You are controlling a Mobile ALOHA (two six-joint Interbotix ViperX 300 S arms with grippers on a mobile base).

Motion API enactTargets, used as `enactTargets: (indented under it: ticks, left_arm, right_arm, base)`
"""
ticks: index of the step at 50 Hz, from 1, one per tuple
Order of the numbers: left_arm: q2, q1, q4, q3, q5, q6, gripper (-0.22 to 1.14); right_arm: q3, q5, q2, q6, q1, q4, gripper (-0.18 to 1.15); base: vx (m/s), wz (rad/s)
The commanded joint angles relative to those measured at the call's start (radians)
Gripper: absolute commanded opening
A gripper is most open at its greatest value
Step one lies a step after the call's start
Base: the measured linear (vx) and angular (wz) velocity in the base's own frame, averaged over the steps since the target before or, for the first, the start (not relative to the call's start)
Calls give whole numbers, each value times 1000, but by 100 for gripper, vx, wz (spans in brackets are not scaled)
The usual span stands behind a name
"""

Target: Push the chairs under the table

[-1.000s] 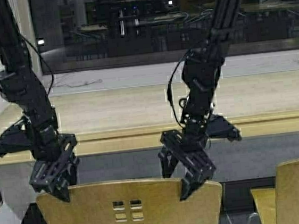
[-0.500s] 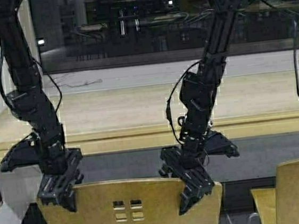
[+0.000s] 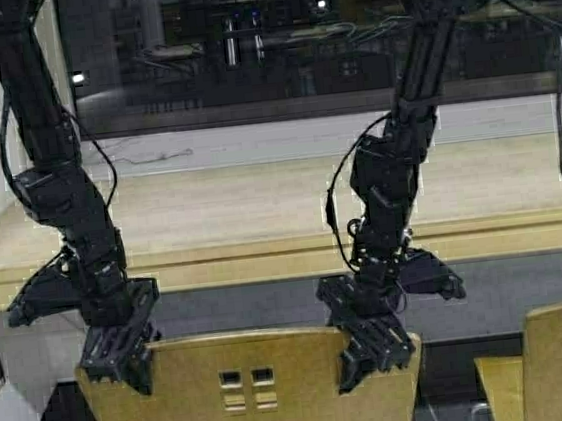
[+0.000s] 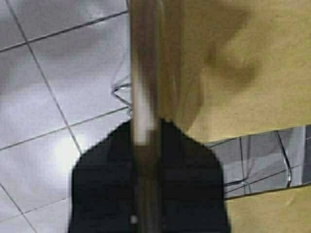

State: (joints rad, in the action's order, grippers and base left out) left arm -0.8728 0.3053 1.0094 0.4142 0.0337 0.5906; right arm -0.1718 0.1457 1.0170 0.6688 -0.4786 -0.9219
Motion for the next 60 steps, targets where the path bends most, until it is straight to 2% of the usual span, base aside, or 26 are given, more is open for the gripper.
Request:
enactTargets:
  ticks: [1, 11, 60]
  left_arm:
    - [37, 0, -8, -28, 6, -28, 3]
    - [32, 0, -8, -54, 3, -28, 3]
    - [37, 46, -8, -40, 5, -31, 3]
  right_arm:
    - [28, -23, -83, -48, 32, 14, 4]
    - [23, -23, -89, -86, 71, 17, 4]
    - [-29, -43, -94, -179, 77, 35, 4]
  base:
    - [8, 2]
    - [12, 4]
    - [24, 4]
